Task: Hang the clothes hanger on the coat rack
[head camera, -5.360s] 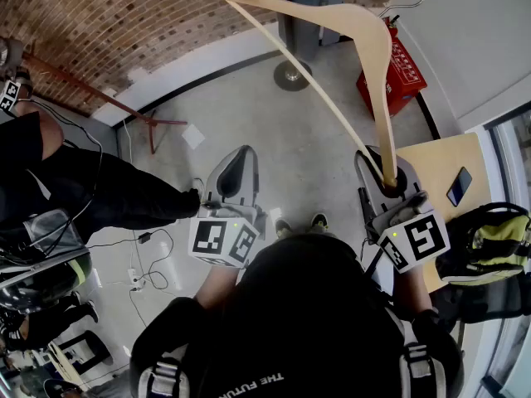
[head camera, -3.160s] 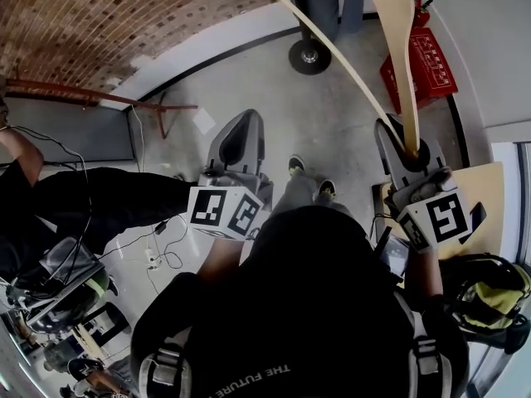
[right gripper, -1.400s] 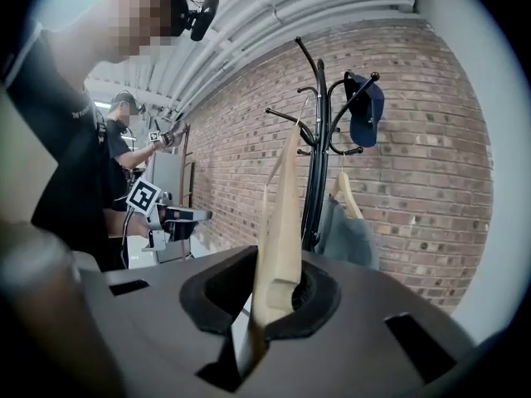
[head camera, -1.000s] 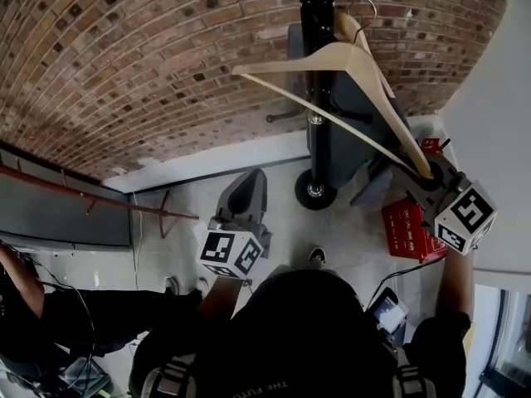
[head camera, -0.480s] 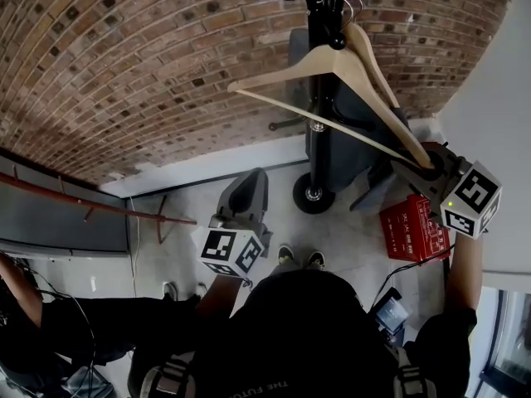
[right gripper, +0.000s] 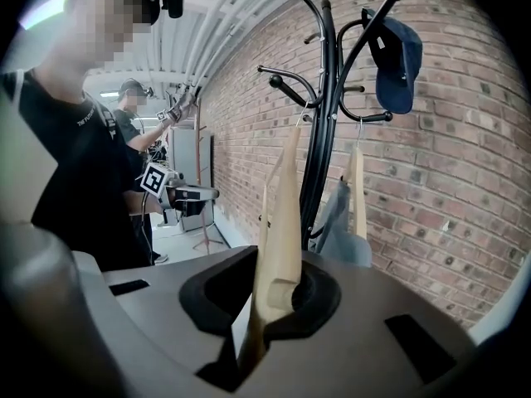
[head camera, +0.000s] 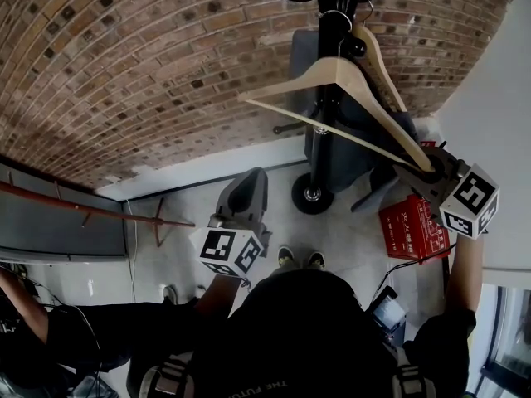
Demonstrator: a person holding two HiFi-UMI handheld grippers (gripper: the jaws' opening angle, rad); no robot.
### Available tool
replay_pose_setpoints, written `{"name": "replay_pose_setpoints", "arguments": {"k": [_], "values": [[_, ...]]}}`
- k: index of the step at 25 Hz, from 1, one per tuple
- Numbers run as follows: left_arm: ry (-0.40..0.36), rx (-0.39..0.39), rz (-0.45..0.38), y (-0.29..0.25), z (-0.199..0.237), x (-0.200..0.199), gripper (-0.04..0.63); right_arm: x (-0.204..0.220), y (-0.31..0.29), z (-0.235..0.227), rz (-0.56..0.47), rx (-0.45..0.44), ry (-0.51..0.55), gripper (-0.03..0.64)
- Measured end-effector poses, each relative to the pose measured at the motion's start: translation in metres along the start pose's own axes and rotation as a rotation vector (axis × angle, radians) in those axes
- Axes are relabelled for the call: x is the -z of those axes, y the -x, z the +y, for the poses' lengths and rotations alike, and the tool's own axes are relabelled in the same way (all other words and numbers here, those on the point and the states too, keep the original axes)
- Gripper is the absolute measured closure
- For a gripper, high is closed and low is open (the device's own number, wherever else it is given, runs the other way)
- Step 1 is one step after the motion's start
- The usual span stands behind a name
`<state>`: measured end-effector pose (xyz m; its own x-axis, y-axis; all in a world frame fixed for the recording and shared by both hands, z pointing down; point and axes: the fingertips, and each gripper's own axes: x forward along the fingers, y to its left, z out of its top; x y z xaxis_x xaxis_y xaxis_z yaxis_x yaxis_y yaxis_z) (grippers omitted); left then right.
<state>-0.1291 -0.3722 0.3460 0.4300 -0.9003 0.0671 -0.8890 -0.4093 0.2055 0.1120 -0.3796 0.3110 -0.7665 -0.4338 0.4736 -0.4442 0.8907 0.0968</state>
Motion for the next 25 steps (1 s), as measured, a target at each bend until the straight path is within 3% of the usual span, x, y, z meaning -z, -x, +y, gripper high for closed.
{"name": "replay_pose_setpoints", "arguments": {"k": [25], "values": [[0.008,0.008,0.007,0.003,0.007,0.002,0.572,0.023,-0.015,0.000,0.026,0.025,-0.028,0.574]]}}
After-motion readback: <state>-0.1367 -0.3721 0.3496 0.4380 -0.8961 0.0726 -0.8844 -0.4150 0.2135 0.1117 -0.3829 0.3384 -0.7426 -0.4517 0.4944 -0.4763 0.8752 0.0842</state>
